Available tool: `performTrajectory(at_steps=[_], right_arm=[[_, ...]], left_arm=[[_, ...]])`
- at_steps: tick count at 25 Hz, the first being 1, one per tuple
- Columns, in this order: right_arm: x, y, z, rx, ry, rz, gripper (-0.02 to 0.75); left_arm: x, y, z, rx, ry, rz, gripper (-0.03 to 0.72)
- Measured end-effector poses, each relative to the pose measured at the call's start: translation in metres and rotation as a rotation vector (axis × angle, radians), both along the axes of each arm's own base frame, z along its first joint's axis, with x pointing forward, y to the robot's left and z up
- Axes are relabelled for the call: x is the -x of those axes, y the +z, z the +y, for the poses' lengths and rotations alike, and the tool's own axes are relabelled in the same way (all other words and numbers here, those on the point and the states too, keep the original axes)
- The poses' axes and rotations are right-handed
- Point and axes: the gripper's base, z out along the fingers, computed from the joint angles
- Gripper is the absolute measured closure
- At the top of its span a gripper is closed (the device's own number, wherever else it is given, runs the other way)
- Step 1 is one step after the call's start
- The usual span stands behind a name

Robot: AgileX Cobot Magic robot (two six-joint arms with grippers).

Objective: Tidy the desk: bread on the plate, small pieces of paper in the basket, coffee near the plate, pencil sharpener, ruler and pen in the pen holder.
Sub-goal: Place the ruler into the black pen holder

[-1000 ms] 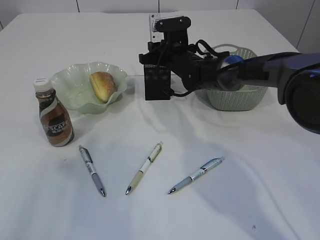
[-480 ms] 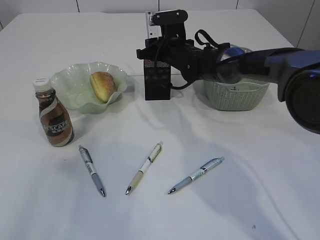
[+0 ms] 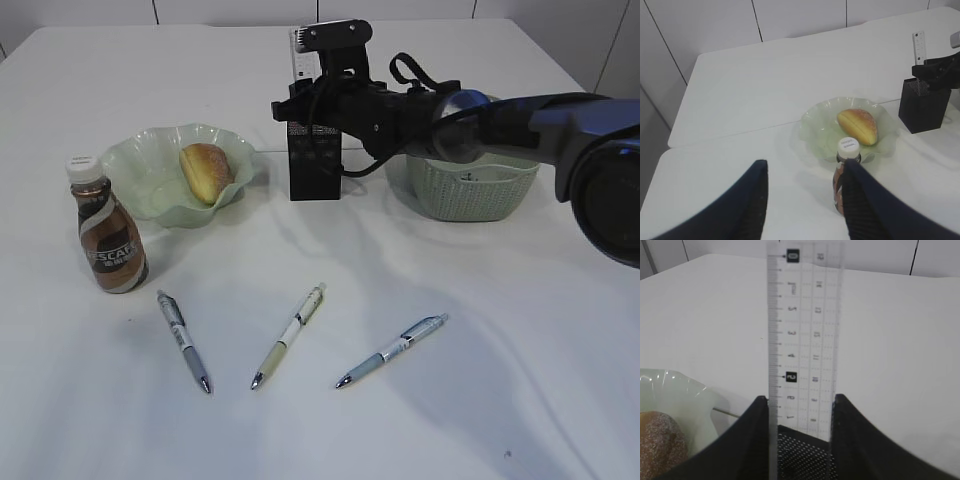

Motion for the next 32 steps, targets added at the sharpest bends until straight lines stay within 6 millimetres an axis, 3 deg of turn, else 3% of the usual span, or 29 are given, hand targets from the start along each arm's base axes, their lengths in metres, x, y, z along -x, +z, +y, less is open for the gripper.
performTrajectory(at_steps=[7, 16, 28, 29, 31, 32], right_arm=[[0.000, -0.001, 0.000, 0.005, 0.002, 0.015, 0.295], [0.002, -0.006, 0.000, 0.019, 0.009, 0.072, 0.280], [0.018, 0.065, -0.003, 0.020, 0.036, 0.108, 0.280], [0.022, 0.082, -0.004, 0.010, 0.037, 0.078, 0.280], [0.027, 0.082, -0.005, 0.036, 0.051, 0.153, 0.280], [0.036, 0.100, -0.007, 0.058, 0.065, 0.190, 0.280]], left_arm=[[0.000, 0.000, 0.000, 0.000, 0.000, 0.000, 0.348], [0.000, 0.000, 0.000, -0.004, 0.001, -0.001, 0.348], [0.000, 0.000, 0.001, -0.017, 0.003, -0.007, 0.348], [0.000, 0.000, 0.001, -0.017, 0.003, -0.007, 0.348], [0.000, 0.000, 0.001, -0.017, 0.003, -0.007, 0.348], [0.000, 0.000, 0.001, -0.017, 0.003, -0.007, 0.348]])
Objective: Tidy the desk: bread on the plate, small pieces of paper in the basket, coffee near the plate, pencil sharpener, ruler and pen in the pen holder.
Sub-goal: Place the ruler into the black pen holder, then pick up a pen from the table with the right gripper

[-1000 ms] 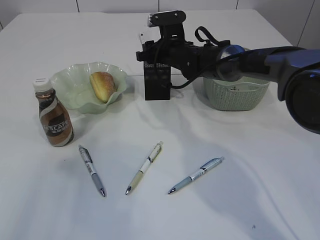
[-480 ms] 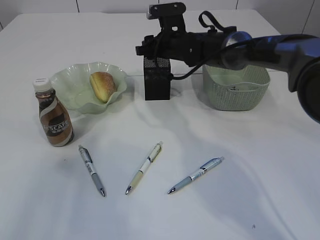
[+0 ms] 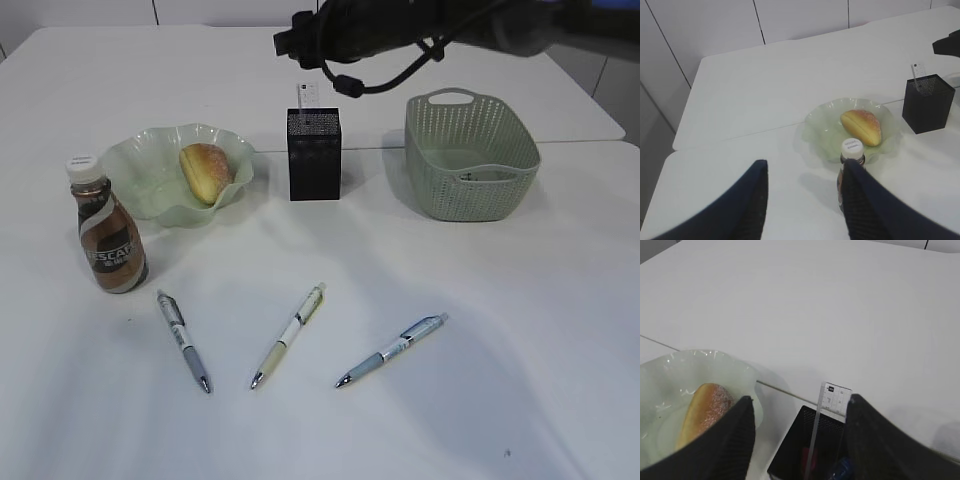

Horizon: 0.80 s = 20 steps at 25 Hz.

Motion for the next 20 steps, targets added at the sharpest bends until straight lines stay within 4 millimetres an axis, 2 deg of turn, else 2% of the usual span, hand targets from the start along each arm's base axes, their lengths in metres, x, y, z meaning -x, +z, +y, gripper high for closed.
performTrajectory(at_steps=[2, 4, 5, 6, 11, 14, 18, 20], right_arm=[[0.009, 0.019, -0.003, 0.017, 0.011, 0.022, 0.280], [0.009, 0.019, -0.003, 0.017, 0.011, 0.022, 0.280], [0.023, 0.042, -0.007, 0.036, 0.023, 0.048, 0.280], [0.031, 0.057, -0.010, 0.047, 0.029, 0.052, 0.280], [0.061, 0.095, -0.021, 0.087, 0.047, 0.107, 0.280], [0.076, 0.108, -0.026, 0.110, 0.057, 0.160, 0.280], [0.106, 0.129, -0.036, 0.156, 0.078, 0.269, 0.280], [0.110, 0.132, -0.038, 0.162, 0.080, 0.283, 0.280]], left_arm=[[0.000, 0.000, 0.000, 0.000, 0.000, 0.000, 0.348], [0.000, 0.000, 0.000, 0.000, 0.000, 0.000, 0.348], [0.000, 0.000, 0.000, 0.000, 0.000, 0.000, 0.348], [0.000, 0.000, 0.000, 0.000, 0.000, 0.000, 0.348], [0.000, 0.000, 0.000, 0.002, -0.001, 0.000, 0.348], [0.000, -0.001, 0.000, 0.016, -0.001, 0.012, 0.348], [0.001, -0.003, 0.000, 0.018, 0.005, 0.042, 0.348], [0.003, -0.002, 0.001, 0.017, 0.015, 0.070, 0.348]])
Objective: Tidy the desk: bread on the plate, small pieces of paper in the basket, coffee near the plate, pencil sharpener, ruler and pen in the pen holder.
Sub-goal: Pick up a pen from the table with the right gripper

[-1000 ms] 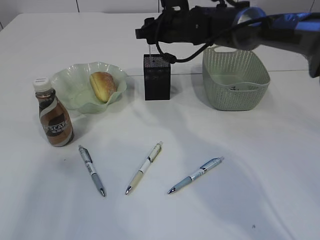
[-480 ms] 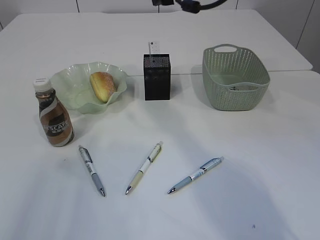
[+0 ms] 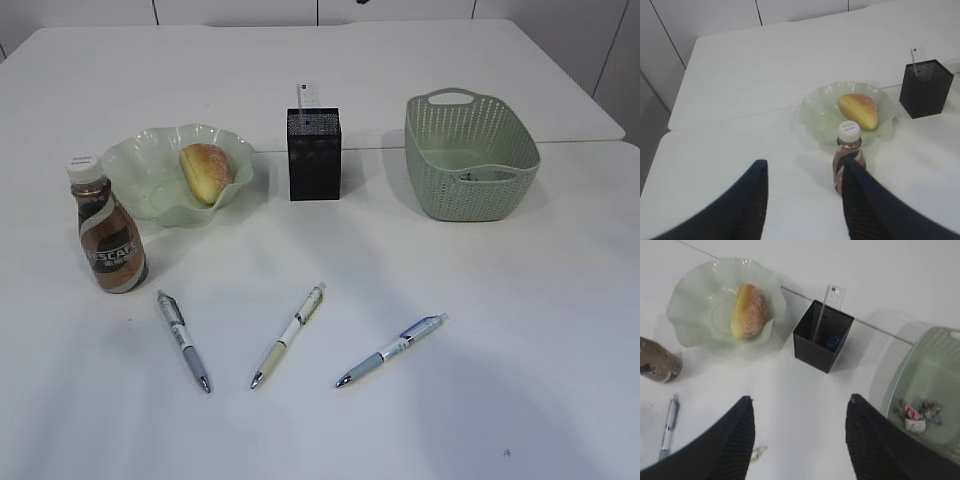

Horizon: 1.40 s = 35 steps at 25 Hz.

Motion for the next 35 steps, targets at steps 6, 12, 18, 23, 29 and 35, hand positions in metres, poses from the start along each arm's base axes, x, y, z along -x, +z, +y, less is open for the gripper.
performTrajectory(at_steps=[6, 12, 18, 23, 29, 35], right_arm=[[0.037, 0.023, -0.013, 0.018, -0.014, 0.125, 0.280], [0.063, 0.050, -0.023, -0.076, -0.104, 0.129, 0.280], [0.098, 0.080, -0.035, -0.196, -0.186, 0.105, 0.280], [0.117, 0.071, -0.040, -0.210, -0.192, 0.162, 0.280], [0.150, 0.025, -0.050, -0.161, -0.206, 0.321, 0.280], [0.160, -0.016, -0.050, -0.165, -0.265, 0.488, 0.280]], left_arm=[[0.008, 0.019, 0.003, 0.011, 0.021, 0.015, 0.348], [0.017, 0.028, 0.005, 0.038, 0.037, 0.085, 0.348], [0.022, 0.036, 0.006, 0.043, 0.045, 0.099, 0.348], [0.023, 0.036, 0.007, 0.041, 0.050, 0.117, 0.348], [0.024, 0.034, 0.007, 0.041, 0.052, 0.137, 0.348], [0.025, 0.032, 0.004, 0.074, 0.037, 0.164, 0.348]])
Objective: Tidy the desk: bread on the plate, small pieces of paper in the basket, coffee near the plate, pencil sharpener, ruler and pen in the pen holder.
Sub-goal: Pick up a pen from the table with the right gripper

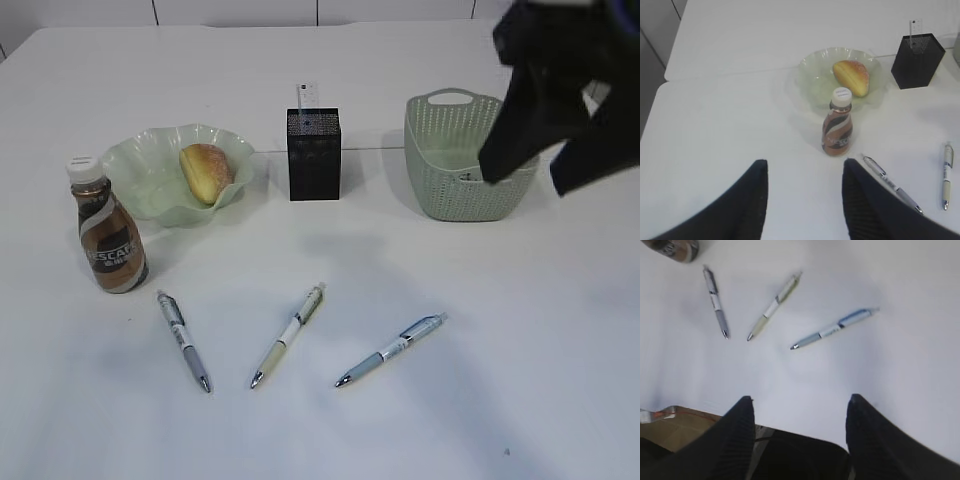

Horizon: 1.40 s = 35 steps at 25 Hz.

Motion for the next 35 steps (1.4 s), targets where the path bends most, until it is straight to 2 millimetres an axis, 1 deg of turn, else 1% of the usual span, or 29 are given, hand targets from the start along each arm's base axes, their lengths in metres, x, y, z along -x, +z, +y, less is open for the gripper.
performTrajectory(at_steps=[1, 2, 3, 4, 5, 6, 7, 10, 13, 14, 15, 16, 17, 18, 20, 22, 26, 28, 30, 31, 32, 33, 35], right_arm=[[0.000, 0.000, 0.000, 0.000, 0.000, 0.000, 0.280], [0.001, -0.020, 0.000, -0.009, -0.073, 0.081, 0.280], [0.001, -0.020, 0.000, -0.009, -0.073, 0.081, 0.280], [-0.002, -0.033, 0.001, -0.032, -0.143, 0.102, 0.280], [-0.006, -0.039, 0.002, -0.054, -0.185, 0.093, 0.280], [-0.008, -0.038, 0.003, -0.077, -0.216, 0.076, 0.280], [-0.019, -0.058, 0.005, -0.110, -0.302, 0.075, 0.280], [-0.038, -0.076, 0.010, -0.146, -0.388, 0.059, 0.280], [-0.058, -0.099, 0.016, -0.155, -0.451, 0.082, 0.280], [-0.068, -0.118, 0.020, -0.144, -0.490, 0.127, 0.280], [-0.070, -0.123, 0.021, -0.139, -0.502, 0.143, 0.280], [-0.076, -0.139, 0.023, -0.124, -0.539, 0.190, 0.280], [-0.079, -0.150, 0.024, -0.117, -0.584, 0.229, 0.280], [-0.081, -0.157, 0.025, -0.113, -0.609, 0.250, 0.281], [-0.084, -0.165, 0.026, -0.115, -0.657, 0.278, 0.290], [-0.087, -0.174, 0.026, -0.128, -0.745, 0.315, 0.314], [-0.091, -0.186, 0.026, -0.130, -0.833, 0.346, 0.330], [-0.092, -0.191, 0.027, -0.127, -0.858, 0.363, 0.331], [-0.092, -0.191, 0.027, -0.131, -0.871, 0.367, 0.331], [-0.093, -0.200, 0.027, -0.116, -0.883, 0.385, 0.332], [-0.093, -0.200, 0.027, -0.116, -0.883, 0.385, 0.332], [-0.094, -0.206, 0.027, -0.102, -0.898, 0.396, 0.332], [-0.095, -0.211, 0.027, -0.089, -0.912, 0.405, 0.332]], left_arm=[[0.000, -0.001, -0.001, 0.008, -0.003, 0.008, 0.348], [0.001, -0.001, -0.001, 0.014, -0.005, 0.017, 0.348], [0.001, -0.002, -0.001, 0.020, -0.008, 0.027, 0.348], [0.002, -0.003, -0.002, 0.025, -0.009, 0.040, 0.348], [0.002, -0.004, -0.002, 0.026, -0.009, 0.052, 0.348], [0.003, -0.005, -0.002, 0.026, -0.009, 0.064, 0.348], [0.003, -0.006, -0.002, 0.027, -0.008, 0.074, 0.348], [0.005, -0.008, -0.003, 0.036, -0.012, 0.104, 0.348], [0.006, -0.009, -0.004, 0.051, -0.019, 0.127, 0.348], [0.007, -0.009, -0.004, 0.053, -0.020, 0.129, 0.348], [0.007, -0.009, -0.004, 0.052, -0.019, 0.132, 0.348], [0.007, -0.010, -0.004, 0.052, -0.019, 0.137, 0.348], [0.007, -0.010, -0.004, 0.051, -0.019, 0.139, 0.348], [0.007, -0.010, -0.004, 0.051, -0.018, 0.143, 0.348], [0.007, -0.010, -0.004, 0.050, -0.018, 0.145, 0.348], [0.007, -0.011, -0.004, 0.050, -0.018, 0.147, 0.348], [0.007, -0.011, -0.004, 0.050, -0.018, 0.147, 0.348], [0.007, -0.011, -0.004, 0.050, -0.018, 0.147, 0.348], [0.007, -0.011, -0.004, 0.050, -0.018, 0.147, 0.348], [0.007, -0.011, -0.004, 0.050, -0.018, 0.147, 0.348], [0.007, -0.011, -0.004, 0.050, -0.018, 0.147, 0.348], [0.007, -0.011, -0.004, 0.050, -0.018, 0.147, 0.348], [0.007, -0.011, -0.004, 0.050, -0.018, 0.147, 0.348]])
